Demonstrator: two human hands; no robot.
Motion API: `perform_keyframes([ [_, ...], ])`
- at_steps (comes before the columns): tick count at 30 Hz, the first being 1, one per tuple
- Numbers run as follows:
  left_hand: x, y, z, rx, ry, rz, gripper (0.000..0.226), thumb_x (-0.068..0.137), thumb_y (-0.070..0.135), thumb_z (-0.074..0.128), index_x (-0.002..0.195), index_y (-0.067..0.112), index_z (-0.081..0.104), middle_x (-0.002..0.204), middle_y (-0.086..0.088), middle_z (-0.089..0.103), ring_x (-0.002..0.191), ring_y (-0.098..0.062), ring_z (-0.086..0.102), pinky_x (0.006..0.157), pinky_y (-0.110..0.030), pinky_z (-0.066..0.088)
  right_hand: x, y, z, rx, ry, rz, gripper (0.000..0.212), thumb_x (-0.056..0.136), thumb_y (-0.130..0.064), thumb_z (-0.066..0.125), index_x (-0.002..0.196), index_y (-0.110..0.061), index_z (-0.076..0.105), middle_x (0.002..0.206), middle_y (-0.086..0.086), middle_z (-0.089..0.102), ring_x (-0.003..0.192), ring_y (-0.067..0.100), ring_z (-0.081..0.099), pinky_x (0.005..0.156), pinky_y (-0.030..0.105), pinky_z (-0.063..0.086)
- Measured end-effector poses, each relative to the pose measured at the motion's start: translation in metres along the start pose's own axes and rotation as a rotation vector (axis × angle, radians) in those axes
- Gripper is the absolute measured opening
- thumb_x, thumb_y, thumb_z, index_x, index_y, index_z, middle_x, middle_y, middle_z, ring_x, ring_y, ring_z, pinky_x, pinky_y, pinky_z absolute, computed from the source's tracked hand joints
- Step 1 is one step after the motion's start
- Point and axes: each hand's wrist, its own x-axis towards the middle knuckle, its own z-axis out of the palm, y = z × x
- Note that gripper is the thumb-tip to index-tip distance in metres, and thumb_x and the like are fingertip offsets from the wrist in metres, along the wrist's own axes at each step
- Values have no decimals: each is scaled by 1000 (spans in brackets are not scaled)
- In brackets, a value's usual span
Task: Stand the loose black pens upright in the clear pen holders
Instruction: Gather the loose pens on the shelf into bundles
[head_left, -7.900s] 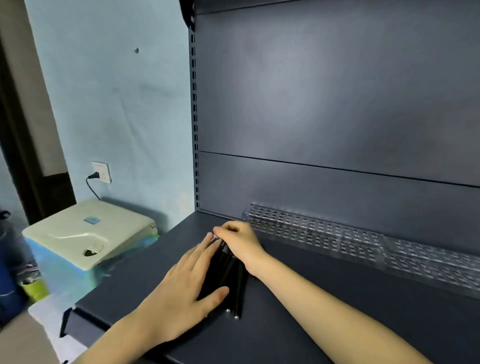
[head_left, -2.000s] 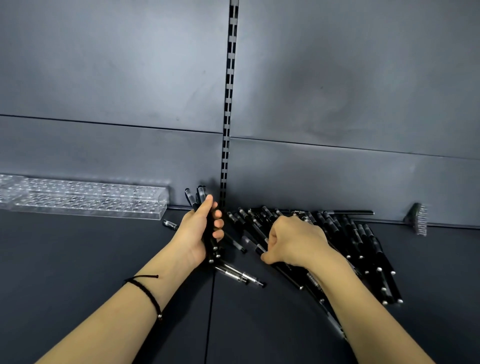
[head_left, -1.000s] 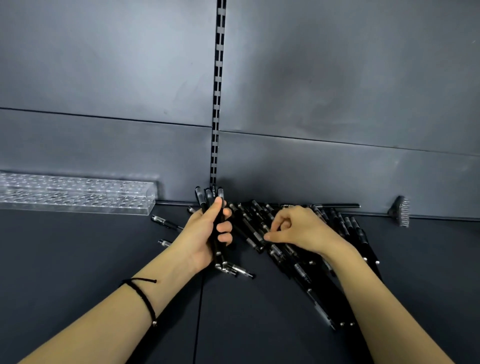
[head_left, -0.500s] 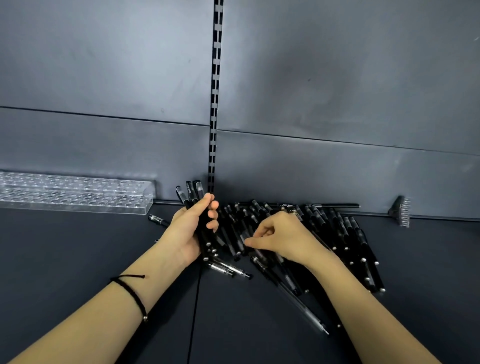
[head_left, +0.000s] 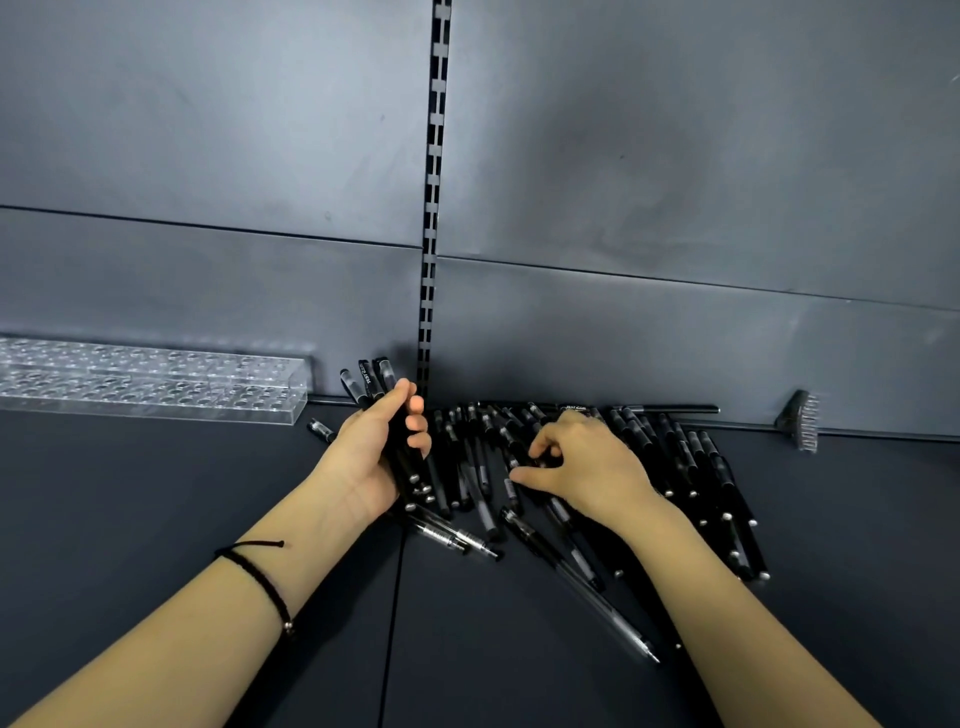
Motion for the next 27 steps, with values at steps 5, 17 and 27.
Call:
perform_keyframes([
  [5, -2, 1, 0, 27, 18, -2, 17, 95, 27, 59, 81, 16, 59, 63, 5, 56, 44, -5, 44, 38, -16, 38, 0, -1, 0, 98, -37, -46, 30, 86, -52, 64, 101, -26, 69, 93, -8, 50, 96, 10, 47, 85, 31, 46],
  [17, -6, -3, 5, 103, 12, 41, 19, 89, 39, 64, 88, 20, 61, 60, 5, 53, 42, -5, 40, 40, -17, 38, 2, 20, -20, 214, 14, 142, 13, 78, -33, 76, 70, -28, 68, 68, -10, 61, 61, 9, 55, 67, 32, 52],
  [27, -5, -4, 5, 126, 14, 21, 19, 87, 38, 66, 84, 21, 61, 57, 6, 51, 41, -5, 38, 37, -16, 34, 3, 24, -18, 84, -42, 200, 16, 80, -35, 75, 79, -32, 59, 80, -12, 59, 76, 11, 60, 70, 29, 49],
])
